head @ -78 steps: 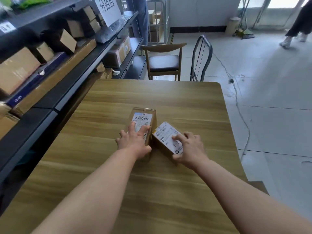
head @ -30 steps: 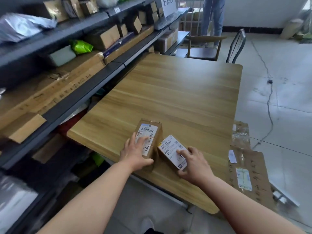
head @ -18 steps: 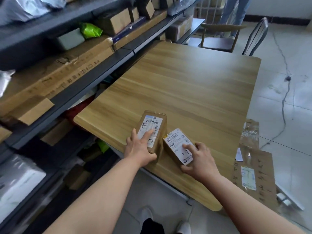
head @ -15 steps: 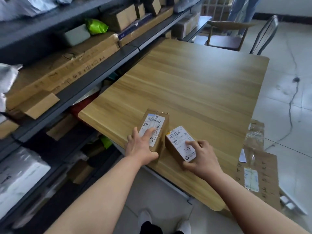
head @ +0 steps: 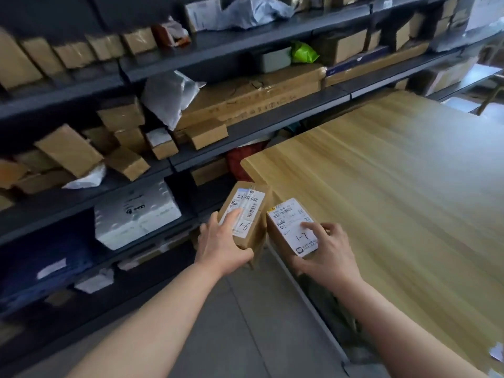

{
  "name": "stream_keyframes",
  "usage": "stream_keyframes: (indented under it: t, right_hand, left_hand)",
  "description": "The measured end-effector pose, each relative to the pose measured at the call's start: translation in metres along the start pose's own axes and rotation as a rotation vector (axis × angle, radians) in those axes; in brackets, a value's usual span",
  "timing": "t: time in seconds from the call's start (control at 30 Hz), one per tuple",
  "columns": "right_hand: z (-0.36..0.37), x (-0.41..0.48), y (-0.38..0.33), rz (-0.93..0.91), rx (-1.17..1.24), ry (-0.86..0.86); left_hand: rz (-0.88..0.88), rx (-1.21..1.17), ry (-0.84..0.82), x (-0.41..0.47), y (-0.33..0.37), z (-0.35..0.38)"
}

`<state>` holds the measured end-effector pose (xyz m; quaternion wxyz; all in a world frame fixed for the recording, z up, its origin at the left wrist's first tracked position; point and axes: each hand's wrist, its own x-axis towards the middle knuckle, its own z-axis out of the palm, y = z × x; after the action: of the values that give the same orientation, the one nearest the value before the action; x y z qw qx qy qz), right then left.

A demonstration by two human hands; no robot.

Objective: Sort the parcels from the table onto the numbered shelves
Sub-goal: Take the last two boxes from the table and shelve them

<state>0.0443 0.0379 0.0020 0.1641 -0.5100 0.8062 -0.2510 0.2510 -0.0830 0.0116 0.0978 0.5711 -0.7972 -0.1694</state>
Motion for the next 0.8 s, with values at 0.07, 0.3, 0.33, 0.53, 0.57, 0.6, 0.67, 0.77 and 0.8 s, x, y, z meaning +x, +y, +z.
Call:
stream_keyframes:
  t: [0.07,0.3,0.33,0.53,0.57,0.6,0.67,0.77,0.8]
  right_hand:
    - [0.018,0.000,-0.034,-0.057,-0.003,-0.022]
    - [0.096,-0.027,-0.169,-0.292,-0.019,-0.095]
    - [0.108,-0.034,-0.190,-0.334,-0.026,-0.103]
    - [0.176,-0.080,-0.305,-0.495,0.039,-0.161]
    - [0.187,-0.088,-0.322,-0.522,0.040,-0.180]
    - [0.197,-0.095,-0.338,-0.551,0.038,-0.200]
    - [0.217,-0.110,-0.372,-0.613,0.026,-0.239]
    - [0.243,-0.131,-0.420,-0.718,0.014,-0.288]
    - [0.251,-0.137,-0.436,-0.754,0.013,-0.304]
  left_hand:
    - [-0.079,-0.024,0.039,-0.015,-0.035,-0.019]
    - [-0.306,-0.056,0.151,-0.093,-0.172,-0.087]
    - [-0.331,-0.047,0.166,-0.106,-0.192,-0.097]
    - [-0.489,0.020,0.240,-0.181,-0.299,-0.155]
    - [-0.510,0.021,0.254,-0.194,-0.314,-0.163]
    - [-0.533,0.022,0.269,-0.206,-0.328,-0.172]
    - [-0.587,0.021,0.301,-0.233,-0.354,-0.189]
    - [-0.682,0.016,0.371,-0.269,-0.390,-0.213]
    - [-0.714,0.016,0.393,-0.280,-0.400,-0.220]
